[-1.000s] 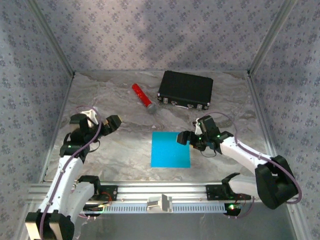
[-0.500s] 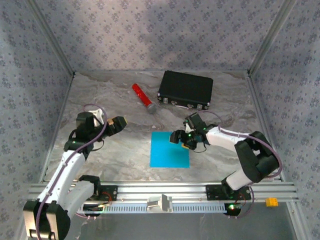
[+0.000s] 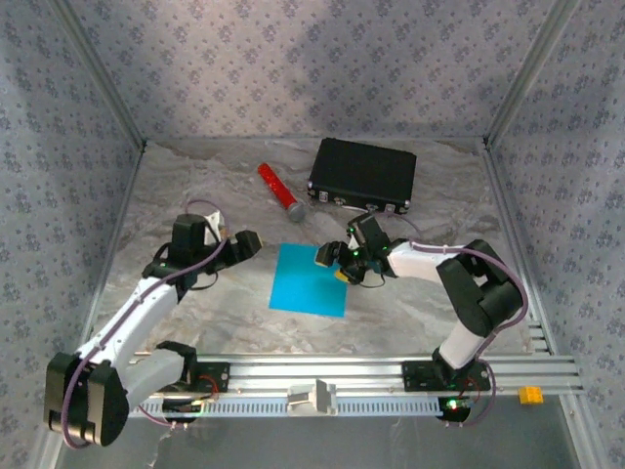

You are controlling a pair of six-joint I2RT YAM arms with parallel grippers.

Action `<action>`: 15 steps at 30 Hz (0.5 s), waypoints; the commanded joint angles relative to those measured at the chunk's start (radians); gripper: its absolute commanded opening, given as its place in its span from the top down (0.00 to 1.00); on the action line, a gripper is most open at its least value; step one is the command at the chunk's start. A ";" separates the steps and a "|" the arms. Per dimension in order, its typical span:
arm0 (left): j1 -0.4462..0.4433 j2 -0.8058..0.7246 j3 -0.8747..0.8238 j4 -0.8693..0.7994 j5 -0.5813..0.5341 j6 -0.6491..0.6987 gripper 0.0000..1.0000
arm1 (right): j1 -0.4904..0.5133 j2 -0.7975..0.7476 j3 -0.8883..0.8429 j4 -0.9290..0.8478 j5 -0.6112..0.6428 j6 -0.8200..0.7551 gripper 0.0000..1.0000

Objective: Fold a paper plane with a square sheet of paper (pick it up from the middle)

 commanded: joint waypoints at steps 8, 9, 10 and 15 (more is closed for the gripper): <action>-0.256 0.256 0.287 -0.226 -0.245 -0.019 0.27 | -0.198 -0.195 0.059 -0.254 -0.036 -0.086 0.23; -0.288 0.295 0.321 -0.255 -0.269 -0.011 0.28 | -0.224 -0.216 0.066 -0.299 -0.020 -0.114 0.23; -0.320 0.336 0.354 -0.287 -0.296 -0.008 0.28 | -0.247 -0.235 0.068 -0.329 -0.006 -0.137 0.23; -0.419 0.528 0.482 -0.422 -0.366 -0.025 0.28 | -0.328 -0.311 0.003 -0.338 0.026 -0.160 0.21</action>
